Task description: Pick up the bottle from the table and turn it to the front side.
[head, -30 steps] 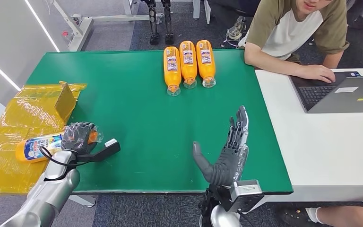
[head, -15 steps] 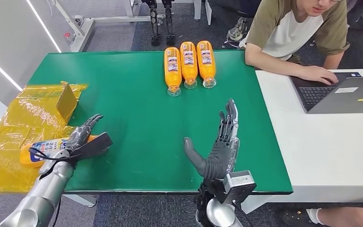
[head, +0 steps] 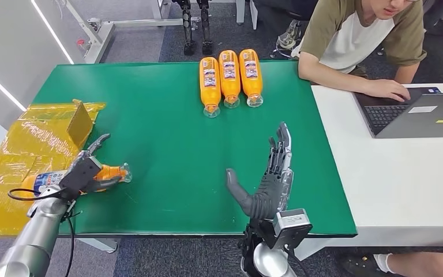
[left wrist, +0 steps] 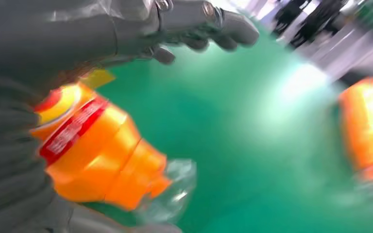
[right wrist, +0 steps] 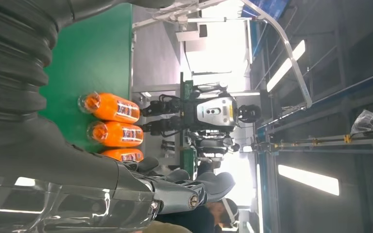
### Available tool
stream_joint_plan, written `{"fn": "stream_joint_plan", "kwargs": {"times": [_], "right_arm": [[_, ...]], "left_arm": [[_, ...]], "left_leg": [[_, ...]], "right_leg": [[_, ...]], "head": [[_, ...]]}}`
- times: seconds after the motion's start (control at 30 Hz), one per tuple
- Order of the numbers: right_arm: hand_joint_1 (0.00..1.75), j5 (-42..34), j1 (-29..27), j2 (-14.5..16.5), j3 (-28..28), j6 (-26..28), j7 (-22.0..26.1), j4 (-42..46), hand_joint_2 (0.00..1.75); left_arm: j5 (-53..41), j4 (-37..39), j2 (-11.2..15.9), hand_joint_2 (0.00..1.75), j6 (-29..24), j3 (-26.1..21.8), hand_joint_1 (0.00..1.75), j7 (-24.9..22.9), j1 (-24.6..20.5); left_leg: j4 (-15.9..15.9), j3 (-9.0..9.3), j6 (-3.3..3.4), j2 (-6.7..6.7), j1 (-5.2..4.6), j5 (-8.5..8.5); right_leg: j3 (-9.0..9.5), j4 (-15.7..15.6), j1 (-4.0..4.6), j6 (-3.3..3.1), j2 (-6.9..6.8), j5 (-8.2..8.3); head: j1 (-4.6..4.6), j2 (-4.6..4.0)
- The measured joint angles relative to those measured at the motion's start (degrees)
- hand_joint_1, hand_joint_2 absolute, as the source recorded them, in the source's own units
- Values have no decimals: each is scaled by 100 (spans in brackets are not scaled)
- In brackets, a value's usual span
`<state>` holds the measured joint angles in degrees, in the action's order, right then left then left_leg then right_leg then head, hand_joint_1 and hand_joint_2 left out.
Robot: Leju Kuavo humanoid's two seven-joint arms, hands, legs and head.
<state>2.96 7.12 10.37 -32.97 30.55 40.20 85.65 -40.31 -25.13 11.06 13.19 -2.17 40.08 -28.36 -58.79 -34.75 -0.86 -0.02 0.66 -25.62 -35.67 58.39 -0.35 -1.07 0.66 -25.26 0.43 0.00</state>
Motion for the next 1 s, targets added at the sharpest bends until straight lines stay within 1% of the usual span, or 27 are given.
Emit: {"fn": "stream_joint_plan", "kwargs": {"times": [0.13,0.27,0.33,0.4,0.47,0.5,0.57,0.63,0.67,0.73,0.8,0.9,0.97,1.0], "right_arm": [[0,46,-75,-15,42,16,0,44,175],[0,46,-124,-28,50,7,1,71,175],[0,47,-132,-30,51,-11,0,72,175],[0,54,-133,-30,51,-20,-1,71,175],[0,85,-135,-30,51,-14,-1,70,175],[0,111,-136,-30,51,-2,-1,69,175],[0,181,-138,-29,51,49,-1,66,175],[0,249,-139,-27,52,103,-1,63,175],[0,281,-142,-26,53,119,0,60,175],[0,329,-152,-25,62,131,1,49,175],[0,365,-163,-24,76,132,1,31,175],[0,412,-187,-18,104,128,-1,-5,175],[0,439,-201,-16,122,128,-1,-32,175],[0,442,-204,-16,126,128,-1,-38,175]], "left_arm": [[1737,-1300,94,175,-254,227,0,22,430],[2986,-2778,69,175,-598,523,0,26,787],[3476,-3542,-42,175,-611,630,0,27,915],[3773,-4234,-223,175,-563,661,0,27,1021],[3884,-4752,-466,175,-645,662,0,26,1071],[3874,-4911,-622,175,-803,662,0,26,1070],[3783,-5002,-1004,175,-1435,666,0,26,1014],[3726,-4868,-1407,175,-2206,696,0,21,937],[3747,-4788,-1591,175,-2478,734,0,19,918],[3818,-4704,-1911,175,-2729,852,0,16,934],[3859,-4676,-2175,175,-2900,995,0,16,1003],[3881,-4659,-2471,175,-3171,1185,0,16,1203],[3931,-4655,-2649,175,-3237,1307,0,16,1383],[3951,-4655,-2692,175,-3238,1338,0,16,1433]], "left_leg": [[0,-4,-5,0,0,-4],[-1,-9,-4,-5,-1,-5],[-1,-10,-3,-5,-1,-5],[-1,-11,-2,-5,-2,-6],[-2,-10,-1,-6,-3,-7],[-3,-9,0,-8,-3,-7],[-4,-9,2,-16,-3,-8],[-4,-9,2,-23,-2,-8],[-4,-9,2,-23,-2,-8],[-4,-9,2,-21,-2,-8],[-4,-10,3,-21,-2,-8],[-4,-9,8,-19,-3,-12],[-4,-10,11,-19,-2,-16],[-4,-10,12,-19,-2,-16]], "right_leg": [[-5,-2,0,-1,2,-3],[-8,-4,-1,-1,-3,-4],[-8,-6,-2,0,-3,-4],[-7,-7,-2,0,-2,-4],[-6,-9,-3,0,-4,-3],[-5,-10,-3,1,-7,-3],[-1,-12,-3,1,-18,-4],[3,-12,-3,1,-27,-3],[4,-12,-3,0,-27,-3],[4,-12,-3,0,-25,-1],[5,-12,-3,0,-23,-1],[4,-12,-3,1,-19,-3],[3,-13,-3,3,-19,-5],[3,-13,-3,3,-19,-6]], "head": [[-1,0],[0,0],[0,0],[1,0],[1,0],[0,0],[0,0],[1,0],[1,0],[1,-1],[1,-1],[0,0],[1,0],[1,0]]}}
